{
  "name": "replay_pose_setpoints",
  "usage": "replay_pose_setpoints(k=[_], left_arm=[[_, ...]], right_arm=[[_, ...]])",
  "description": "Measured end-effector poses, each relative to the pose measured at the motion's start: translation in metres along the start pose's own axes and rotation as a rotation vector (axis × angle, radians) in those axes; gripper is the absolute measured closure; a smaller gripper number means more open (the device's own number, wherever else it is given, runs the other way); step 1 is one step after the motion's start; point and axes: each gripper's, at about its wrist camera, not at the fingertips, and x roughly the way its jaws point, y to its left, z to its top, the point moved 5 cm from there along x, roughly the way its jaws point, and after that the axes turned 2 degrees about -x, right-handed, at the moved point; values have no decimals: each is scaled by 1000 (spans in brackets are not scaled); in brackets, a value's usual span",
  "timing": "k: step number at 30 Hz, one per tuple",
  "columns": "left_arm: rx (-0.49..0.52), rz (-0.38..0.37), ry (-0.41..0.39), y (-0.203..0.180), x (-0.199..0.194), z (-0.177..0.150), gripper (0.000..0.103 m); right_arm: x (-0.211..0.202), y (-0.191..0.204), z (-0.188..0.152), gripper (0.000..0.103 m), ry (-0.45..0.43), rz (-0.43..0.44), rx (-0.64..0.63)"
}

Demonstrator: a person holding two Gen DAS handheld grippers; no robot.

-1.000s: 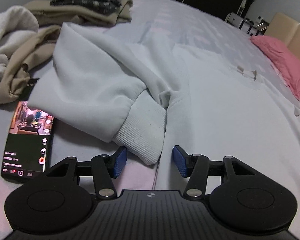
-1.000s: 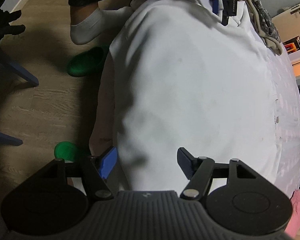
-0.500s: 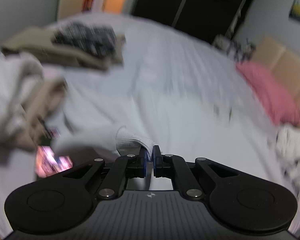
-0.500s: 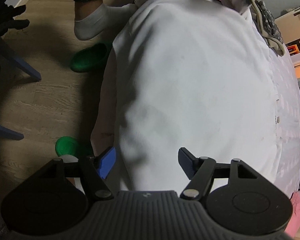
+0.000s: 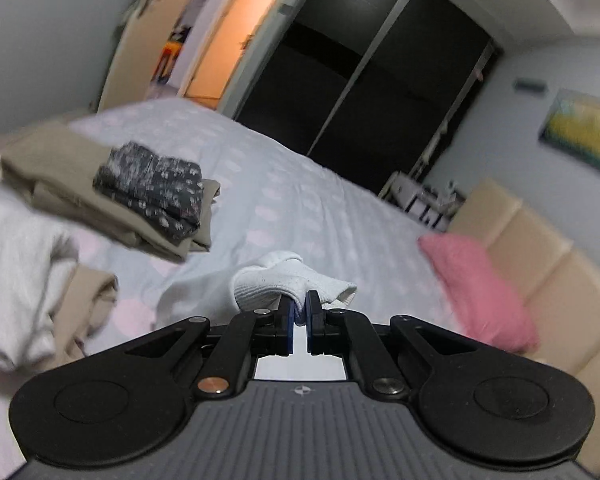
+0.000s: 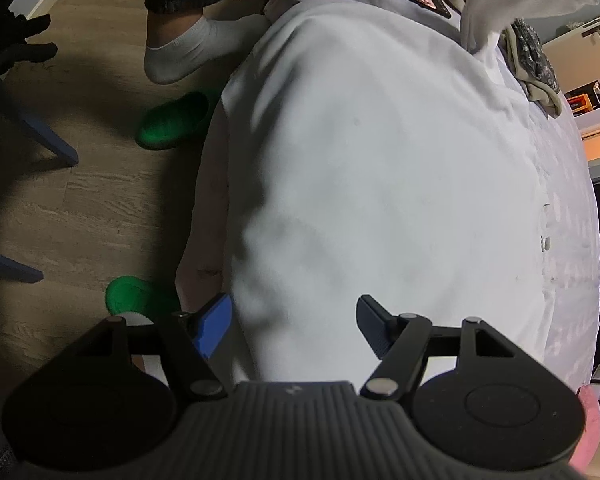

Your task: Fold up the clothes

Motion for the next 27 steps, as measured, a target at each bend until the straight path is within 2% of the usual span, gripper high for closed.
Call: replay_pose_setpoints(k=[3,5,8,11,13,16,20,23,25,27], left_arm=[[-39,-7,-74,6,-10,9,100],[-17,-7,-155,-1,-19,21,99],[-18,-73,-244,-23,-24,36,100],[40,-152,-270,-60,-15,34,100],[114,-199,-248,-93,-1,22,100],[227,-269,-162,-142,27,-12,100],[390,-327,20,-206,71,-87,99],[515,-294,223,-232,117,-167,97],[608,-239,401,-231,144,-224,96],[682,-224,538,-223,146,-261,96]], right_arm=[[0,-6,4,31,1,-8,-9],[-1,-12,8,31,0,-15,-12],[-2,-24,16,31,-6,-28,-8],[-6,-41,25,31,-17,-64,10],[-10,-50,29,31,-25,-88,27],[-16,-60,32,31,-34,-108,57],[-16,-60,20,31,5,-73,99],[-8,-56,3,31,75,-36,114],[-3,-53,-6,31,119,-12,117],[-1,-53,-14,31,135,17,133]])
